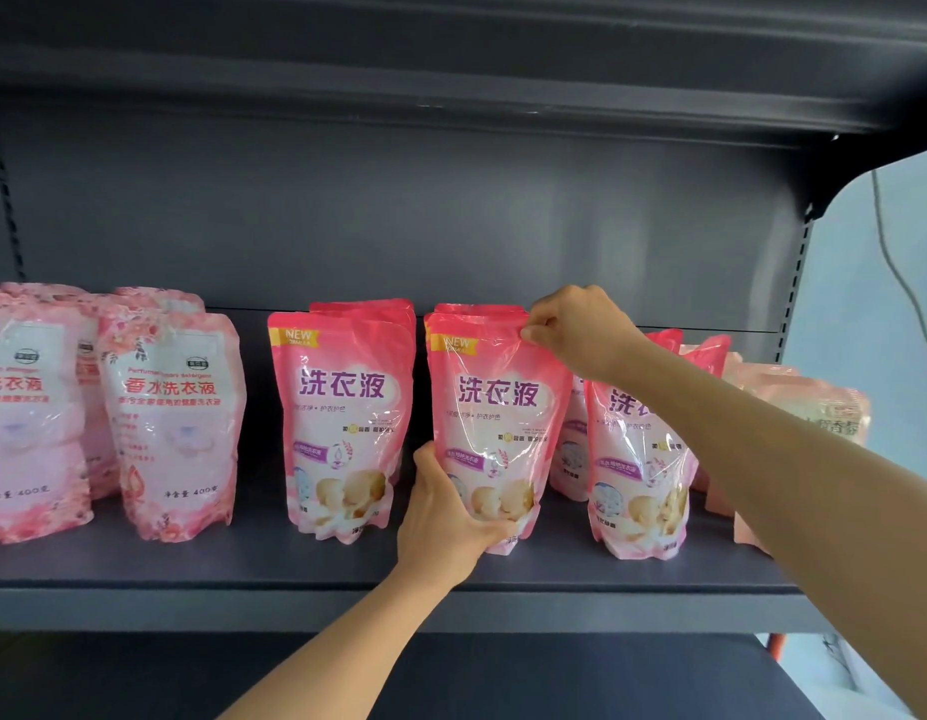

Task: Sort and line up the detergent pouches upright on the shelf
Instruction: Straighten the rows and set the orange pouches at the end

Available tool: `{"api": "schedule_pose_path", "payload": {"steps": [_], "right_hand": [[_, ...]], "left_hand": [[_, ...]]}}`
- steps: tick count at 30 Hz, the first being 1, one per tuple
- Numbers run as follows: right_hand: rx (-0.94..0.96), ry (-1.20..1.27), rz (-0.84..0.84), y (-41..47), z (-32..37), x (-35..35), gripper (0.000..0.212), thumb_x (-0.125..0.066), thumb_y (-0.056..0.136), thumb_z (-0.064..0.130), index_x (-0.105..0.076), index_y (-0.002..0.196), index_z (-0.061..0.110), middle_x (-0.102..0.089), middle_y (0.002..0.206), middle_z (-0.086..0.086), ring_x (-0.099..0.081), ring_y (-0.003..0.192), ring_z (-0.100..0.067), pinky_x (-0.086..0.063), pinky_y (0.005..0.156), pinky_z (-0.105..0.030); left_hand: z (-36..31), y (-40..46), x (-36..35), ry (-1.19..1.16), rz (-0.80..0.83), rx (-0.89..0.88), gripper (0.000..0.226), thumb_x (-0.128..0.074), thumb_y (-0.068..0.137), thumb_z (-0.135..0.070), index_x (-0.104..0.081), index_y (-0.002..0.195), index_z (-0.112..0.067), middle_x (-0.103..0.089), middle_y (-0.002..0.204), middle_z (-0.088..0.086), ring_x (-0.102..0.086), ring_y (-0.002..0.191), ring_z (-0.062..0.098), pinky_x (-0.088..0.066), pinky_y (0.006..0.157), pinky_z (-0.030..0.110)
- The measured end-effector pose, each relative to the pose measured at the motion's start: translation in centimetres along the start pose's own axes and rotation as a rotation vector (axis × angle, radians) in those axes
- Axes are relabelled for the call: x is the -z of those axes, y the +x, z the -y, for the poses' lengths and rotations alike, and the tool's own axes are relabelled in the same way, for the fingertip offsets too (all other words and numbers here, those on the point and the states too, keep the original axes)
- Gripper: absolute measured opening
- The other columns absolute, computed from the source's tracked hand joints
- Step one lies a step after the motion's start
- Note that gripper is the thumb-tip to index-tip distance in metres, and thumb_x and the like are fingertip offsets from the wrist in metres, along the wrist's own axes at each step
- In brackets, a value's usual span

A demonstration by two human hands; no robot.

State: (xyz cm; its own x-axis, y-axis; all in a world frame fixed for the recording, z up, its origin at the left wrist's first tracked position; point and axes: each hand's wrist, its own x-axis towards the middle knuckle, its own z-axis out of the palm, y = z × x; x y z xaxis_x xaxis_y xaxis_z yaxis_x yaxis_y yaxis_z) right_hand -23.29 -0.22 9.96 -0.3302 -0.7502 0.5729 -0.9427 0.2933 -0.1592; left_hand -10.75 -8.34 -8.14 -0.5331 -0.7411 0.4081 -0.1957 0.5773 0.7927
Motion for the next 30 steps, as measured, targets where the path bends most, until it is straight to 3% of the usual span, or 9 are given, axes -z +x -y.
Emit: {"api": "schedule_pose_path", "payload": {"steps": [4, 7, 9, 11, 14, 17, 20, 23, 30], "right_hand": [[0.060, 0.001, -0.016, -0.7, -0.1, 0.7, 0.020, -0.054, 0.092, 0.025, -0.070, 0.089, 0.014, -0.069, 0.088, -0.006, -0.062, 0.082, -0.028, -0.053, 0.079, -0.042], [0.104, -0.009, -0.079, -1.7, -0.5, 2.2, 0.028, -0.044, 0.094, 0.015, -0.063, 0.086, -0.004, -0.065, 0.086, -0.015, -0.056, 0.079, -0.038, -0.047, 0.076, -0.041], [0.090, 0.000, -0.116, -2.7, -1.3, 3.4, 0.032, -0.039, 0.096, 0.013, -0.059, 0.089, -0.011, -0.061, 0.087, -0.027, -0.053, 0.080, -0.043, -0.040, 0.072, -0.041], [0.040, 0.038, -0.136, -3.8, -2.5, 4.4, 0.037, -0.038, 0.097, 0.021, -0.058, 0.093, -0.010, -0.061, 0.091, -0.030, -0.055, 0.085, -0.043, -0.044, 0.074, -0.042], [-0.006, 0.029, -0.108, -5.7, -4.5, 5.4, 0.040, -0.044, 0.096, 0.035, -0.066, 0.098, 0.002, -0.069, 0.102, -0.012, -0.062, 0.097, -0.029, -0.047, 0.084, -0.034], [0.011, -0.028, -0.023, -7.0, -6.0, 6.1, 0.036, -0.061, 0.087, 0.040, -0.066, 0.108, 0.012, -0.064, 0.114, 0.000, -0.059, 0.106, -0.019, -0.042, 0.090, -0.029], [0.020, -0.109, -0.004, -7.5, -7.6, 6.2, 0.037, -0.068, 0.082, 0.039, -0.067, 0.110, 0.015, -0.063, 0.113, -0.002, -0.059, 0.102, -0.020, -0.041, 0.089, -0.029], [0.055, -0.068, -0.026, -7.1, -8.9, 5.9, 0.023, -0.066, 0.084, 0.035, -0.071, 0.098, 0.017, -0.068, 0.101, 0.002, -0.062, 0.092, -0.017, -0.045, 0.090, -0.032], [0.064, 0.041, -0.060, -5.5, -9.8, 4.8, 0.024, -0.063, 0.089, 0.025, -0.069, 0.079, 0.005, -0.068, 0.076, -0.006, -0.060, 0.075, -0.018, -0.043, 0.074, -0.025]], "left_hand": [[0.0, -0.3, 0.4, 0.014, 0.026, -0.004, 0.108, -0.085, 0.053, -0.039, -0.013, 0.132, -0.026, -0.047, 0.127, -0.006, -0.054, 0.111, 0.016, -0.054, 0.085, 0.042], [-0.3, -1.0, 0.9, 0.047, -0.025, -0.046, 0.120, -0.084, 0.060, -0.036, -0.002, 0.146, -0.021, -0.032, 0.144, 0.000, -0.037, 0.131, 0.017, -0.043, 0.102, 0.037], [-0.8, -1.7, 1.2, 0.123, -0.104, -0.114, 0.115, -0.082, 0.067, -0.031, -0.003, 0.148, -0.013, -0.024, 0.147, 0.004, -0.024, 0.137, 0.019, -0.034, 0.108, 0.034], [-1.6, -2.4, 1.3, 0.190, -0.193, -0.219, 0.105, -0.079, 0.070, -0.031, -0.011, 0.147, -0.010, -0.024, 0.146, 0.008, -0.023, 0.136, 0.021, -0.030, 0.111, 0.035], [-3.3, -2.9, 0.8, 0.225, -0.286, -0.379, 0.090, -0.078, 0.070, -0.024, -0.023, 0.141, -0.013, -0.032, 0.140, 0.009, -0.032, 0.131, 0.025, -0.031, 0.110, 0.036], [-5.3, -3.2, -0.5, 0.173, -0.205, -0.467, 0.086, -0.079, 0.071, -0.017, -0.025, 0.138, -0.020, -0.032, 0.138, 0.003, -0.034, 0.131, 0.019, -0.038, 0.108, 0.036], [-7.1, -3.5, -2.9, 0.081, -0.023, -0.425, 0.083, -0.074, 0.078, -0.027, -0.021, 0.142, -0.020, -0.032, 0.140, -0.007, -0.034, 0.131, 0.008, -0.036, 0.106, 0.026], [-7.8, -2.9, -6.3, -0.019, 0.067, -0.298, 0.096, -0.078, 0.071, -0.031, -0.016, 0.143, -0.017, -0.035, 0.139, -0.003, -0.038, 0.128, 0.012, -0.039, 0.107, 0.033], [-8.0, -1.4, -11.4, -0.132, 0.097, -0.073, 0.103, -0.080, 0.053, -0.033, -0.014, 0.132, -0.025, -0.048, 0.125, -0.001, -0.055, 0.110, 0.020, -0.055, 0.082, 0.041]]}}
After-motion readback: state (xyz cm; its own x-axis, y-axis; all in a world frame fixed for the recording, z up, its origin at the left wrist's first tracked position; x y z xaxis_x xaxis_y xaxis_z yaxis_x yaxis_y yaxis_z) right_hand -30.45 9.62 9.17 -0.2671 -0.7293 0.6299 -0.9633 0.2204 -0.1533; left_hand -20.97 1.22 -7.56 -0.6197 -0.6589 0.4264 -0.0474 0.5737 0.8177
